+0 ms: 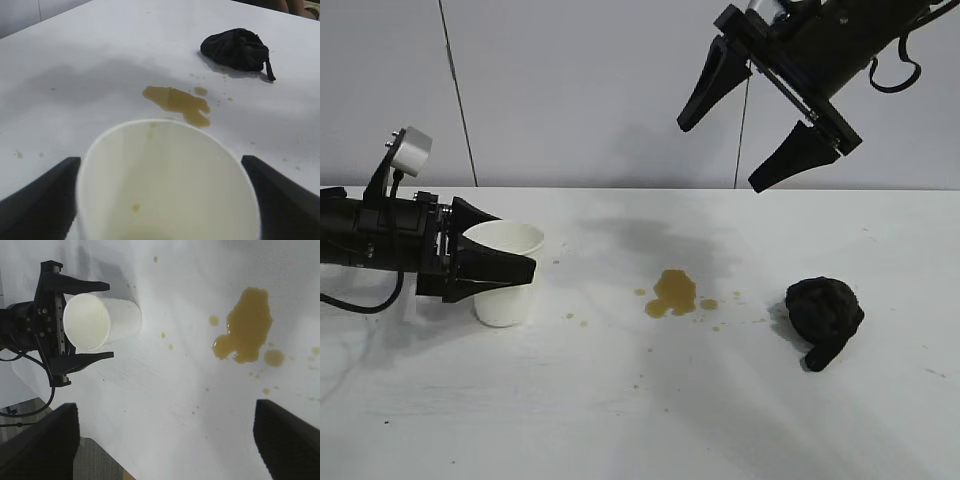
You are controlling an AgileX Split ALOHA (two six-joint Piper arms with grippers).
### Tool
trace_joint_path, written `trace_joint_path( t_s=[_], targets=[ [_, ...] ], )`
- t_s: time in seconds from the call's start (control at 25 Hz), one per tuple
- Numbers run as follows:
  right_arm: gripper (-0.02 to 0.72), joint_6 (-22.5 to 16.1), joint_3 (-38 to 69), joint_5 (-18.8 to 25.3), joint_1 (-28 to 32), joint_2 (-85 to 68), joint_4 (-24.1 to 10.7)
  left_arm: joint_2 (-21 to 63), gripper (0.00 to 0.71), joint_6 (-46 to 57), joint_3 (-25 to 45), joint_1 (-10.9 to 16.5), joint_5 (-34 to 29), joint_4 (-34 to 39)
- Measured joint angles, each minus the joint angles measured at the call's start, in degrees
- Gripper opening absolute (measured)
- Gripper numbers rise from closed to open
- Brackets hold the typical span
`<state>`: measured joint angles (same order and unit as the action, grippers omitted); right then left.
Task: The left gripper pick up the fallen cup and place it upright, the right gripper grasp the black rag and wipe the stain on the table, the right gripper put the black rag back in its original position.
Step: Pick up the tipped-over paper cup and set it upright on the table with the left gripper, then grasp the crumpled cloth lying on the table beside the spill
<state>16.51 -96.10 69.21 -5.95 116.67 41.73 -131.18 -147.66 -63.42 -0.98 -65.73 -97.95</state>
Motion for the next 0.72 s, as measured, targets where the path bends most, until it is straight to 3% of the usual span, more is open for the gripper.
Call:
trace_joint_path(
  t_s=[0.36, 0.6, 0.72],
  targets=[
    [0.652, 0.0, 0.0, 0.0, 0.0, 0.0, 0.0, 3.0, 0.63, 1.5, -0.2, 0.0, 0.2, 0.5],
    [0.652, 0.3, 0.0, 0.0, 0.0, 0.0, 0.0, 13.8, 0.63, 13.3, -2.7, 0.1, 0.5, 0.7],
    [0.652, 1.8, 0.0, 0.0, 0.0, 0.0, -0.8, 19.0, 0.631, 22.4, -3.2, 0.1, 5.4, 3.2]
  ],
)
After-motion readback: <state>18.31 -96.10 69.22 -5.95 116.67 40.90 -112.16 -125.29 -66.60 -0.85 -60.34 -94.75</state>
